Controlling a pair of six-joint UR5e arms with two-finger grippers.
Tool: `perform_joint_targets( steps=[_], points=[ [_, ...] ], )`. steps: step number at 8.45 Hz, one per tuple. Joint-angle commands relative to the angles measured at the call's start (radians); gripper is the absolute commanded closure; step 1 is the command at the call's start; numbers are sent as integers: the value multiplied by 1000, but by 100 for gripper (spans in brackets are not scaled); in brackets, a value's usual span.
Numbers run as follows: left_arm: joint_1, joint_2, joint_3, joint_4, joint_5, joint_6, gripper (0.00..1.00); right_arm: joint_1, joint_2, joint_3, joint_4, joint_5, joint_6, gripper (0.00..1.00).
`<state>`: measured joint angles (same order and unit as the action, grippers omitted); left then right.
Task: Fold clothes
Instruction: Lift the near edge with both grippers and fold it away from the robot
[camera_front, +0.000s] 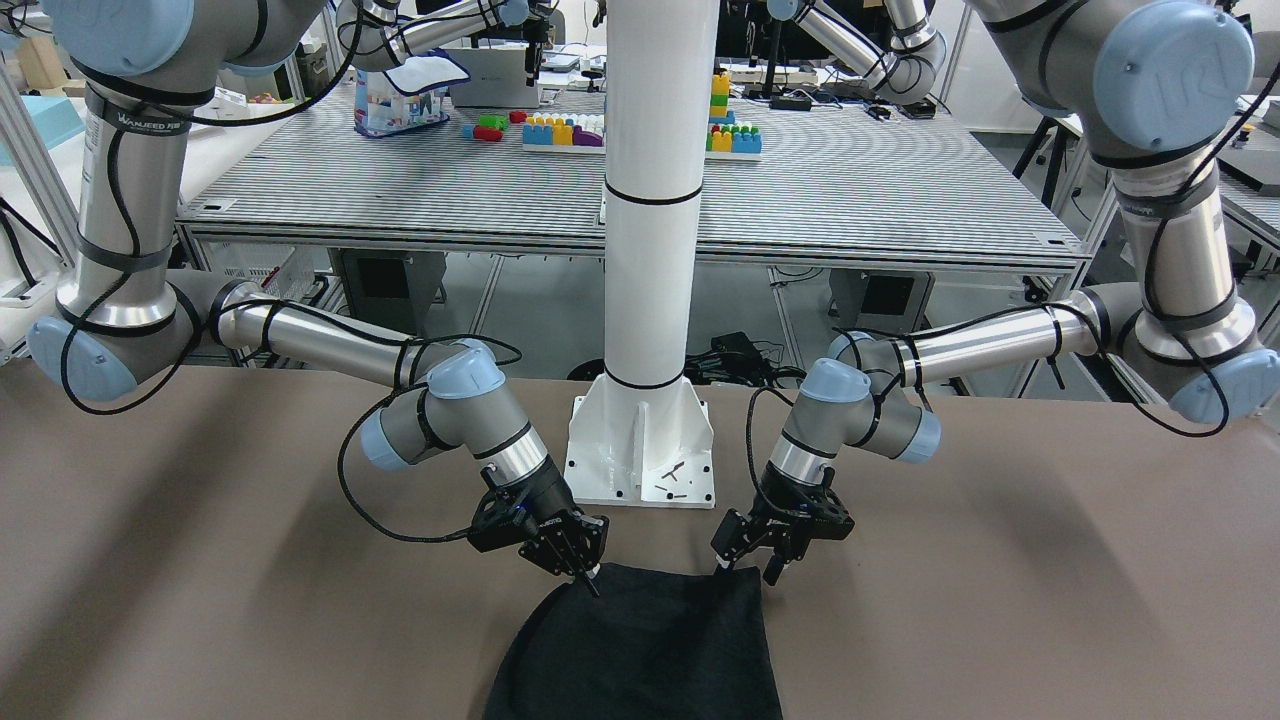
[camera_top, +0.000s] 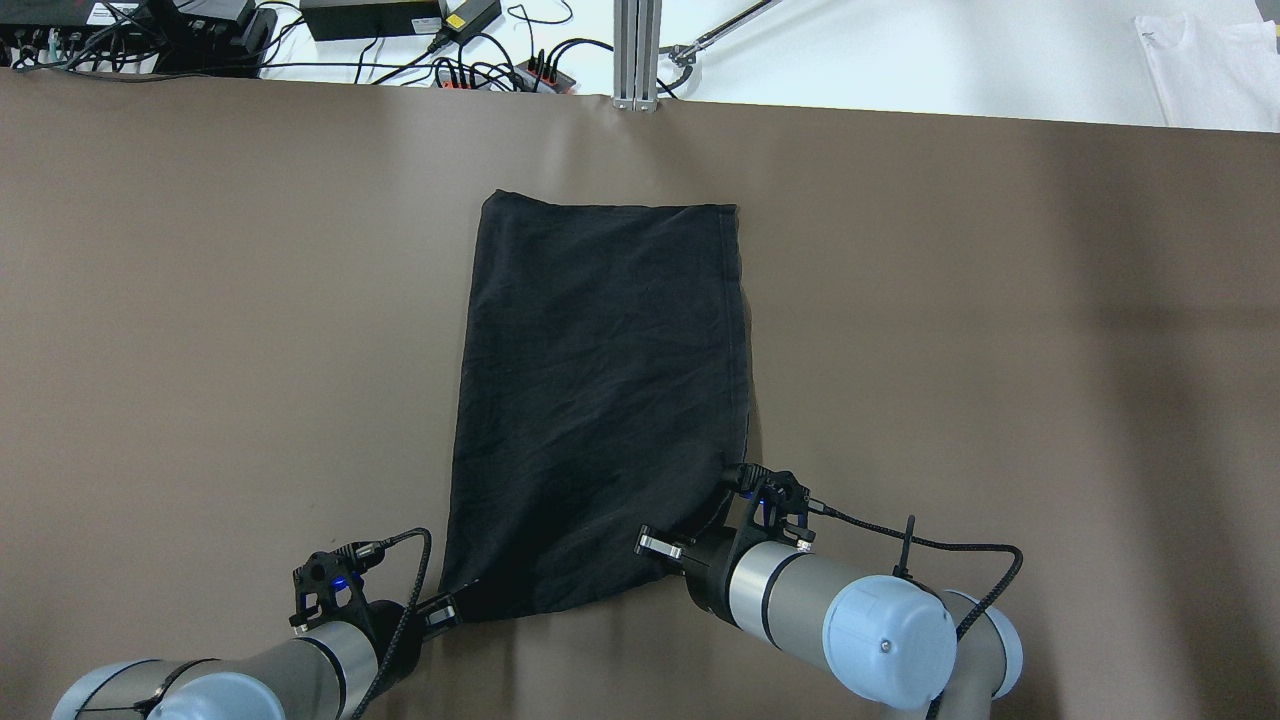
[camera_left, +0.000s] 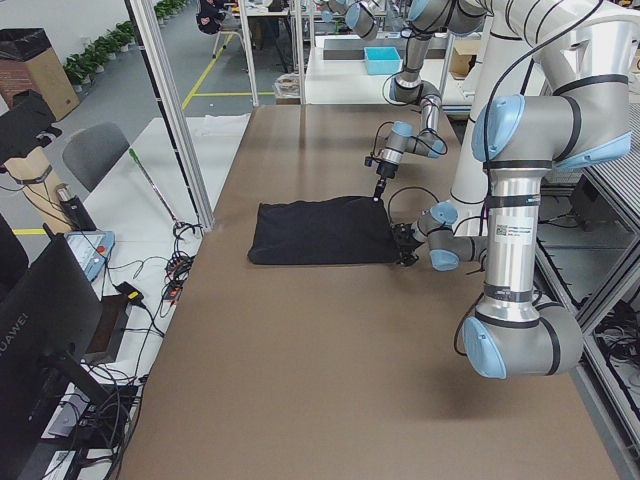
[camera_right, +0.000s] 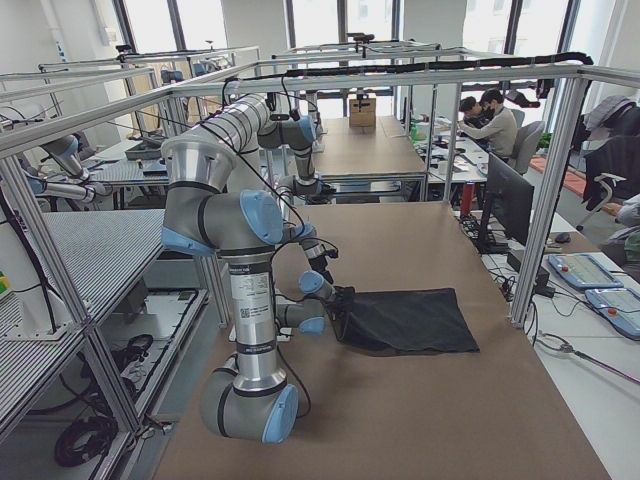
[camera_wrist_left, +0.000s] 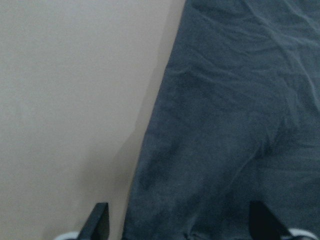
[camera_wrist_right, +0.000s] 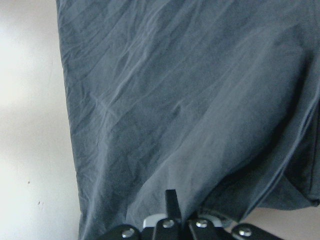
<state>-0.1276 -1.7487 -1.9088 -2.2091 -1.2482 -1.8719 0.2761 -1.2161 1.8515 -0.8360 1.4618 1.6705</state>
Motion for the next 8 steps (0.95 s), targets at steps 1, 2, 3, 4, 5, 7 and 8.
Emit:
perform_joint_targets(
  steps=[1,2,3,4,5,7,8],
  points=[
    [0,-8,14,-1,13,0,63,0,-2,0,0,-1,0,100],
    [0,-6,16,-1,19,0,96,0,-2,-2,2,0,0,100],
    [0,-6,14,-1,20,2,100,2,-2,0,2,0,2,100],
    [0,-8,5,-1,10,3,100,2,-2,-2,2,-1,0,100],
    [-3,-29,-4,2,6,0,100,2,-2,-2,2,0,2,100],
    [-6,-25,-38,2,7,-3,100,8,-3,5,6,8,2,100],
    [-6,-20,-50,12,10,-3,100,9,-11,18,5,8,2,100]
  ],
)
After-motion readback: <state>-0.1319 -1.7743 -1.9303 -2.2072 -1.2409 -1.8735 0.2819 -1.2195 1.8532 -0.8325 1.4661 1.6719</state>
